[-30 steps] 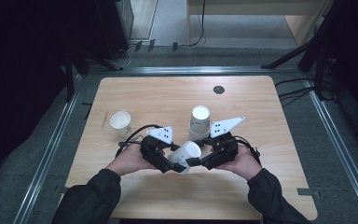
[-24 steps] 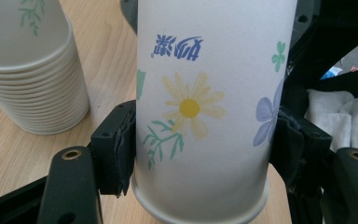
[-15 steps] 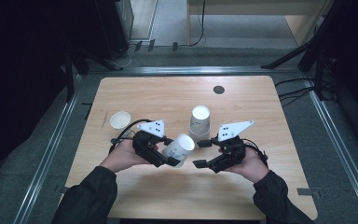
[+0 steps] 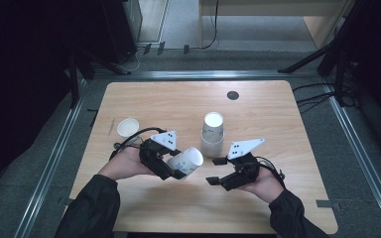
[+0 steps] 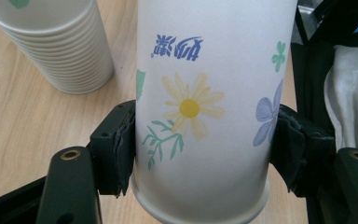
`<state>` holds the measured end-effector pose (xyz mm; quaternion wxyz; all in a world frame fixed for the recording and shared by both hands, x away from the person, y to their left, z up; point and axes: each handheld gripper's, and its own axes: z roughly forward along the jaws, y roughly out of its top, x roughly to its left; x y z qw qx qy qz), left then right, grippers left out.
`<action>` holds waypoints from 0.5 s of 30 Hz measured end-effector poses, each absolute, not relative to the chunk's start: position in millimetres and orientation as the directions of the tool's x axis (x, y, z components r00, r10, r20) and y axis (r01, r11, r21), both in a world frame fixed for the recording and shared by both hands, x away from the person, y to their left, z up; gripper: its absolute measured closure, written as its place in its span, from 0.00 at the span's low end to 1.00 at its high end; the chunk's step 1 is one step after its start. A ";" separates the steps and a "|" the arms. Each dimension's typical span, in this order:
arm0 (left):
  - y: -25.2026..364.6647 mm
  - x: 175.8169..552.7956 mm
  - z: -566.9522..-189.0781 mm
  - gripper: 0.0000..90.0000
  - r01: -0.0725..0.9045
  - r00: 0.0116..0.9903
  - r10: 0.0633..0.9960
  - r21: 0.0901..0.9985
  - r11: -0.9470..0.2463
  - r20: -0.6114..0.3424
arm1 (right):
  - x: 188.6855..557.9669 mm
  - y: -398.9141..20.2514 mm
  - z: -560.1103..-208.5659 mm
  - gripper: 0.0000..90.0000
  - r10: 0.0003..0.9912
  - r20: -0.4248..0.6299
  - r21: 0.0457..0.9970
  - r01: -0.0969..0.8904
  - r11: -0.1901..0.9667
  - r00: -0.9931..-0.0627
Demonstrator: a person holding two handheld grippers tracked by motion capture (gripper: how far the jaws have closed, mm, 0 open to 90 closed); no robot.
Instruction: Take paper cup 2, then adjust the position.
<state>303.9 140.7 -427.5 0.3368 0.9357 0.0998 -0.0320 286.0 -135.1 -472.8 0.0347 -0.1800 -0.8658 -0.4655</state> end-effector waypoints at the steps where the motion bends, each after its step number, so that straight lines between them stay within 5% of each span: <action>1: 139.9 304.3 -426.3 0.34 0.204 0.979 0.161 0.622 -0.756 -0.125 | 286.7 -134.0 -473.3 0.33 0.280 0.227 0.791 0.344 0.506 -0.933; 15: 133.6 313.4 -414.1 0.34 0.166 0.986 0.145 0.480 -0.861 -0.081 | 291.0 -128.9 -473.1 0.29 0.260 0.215 0.804 0.321 0.501 -0.942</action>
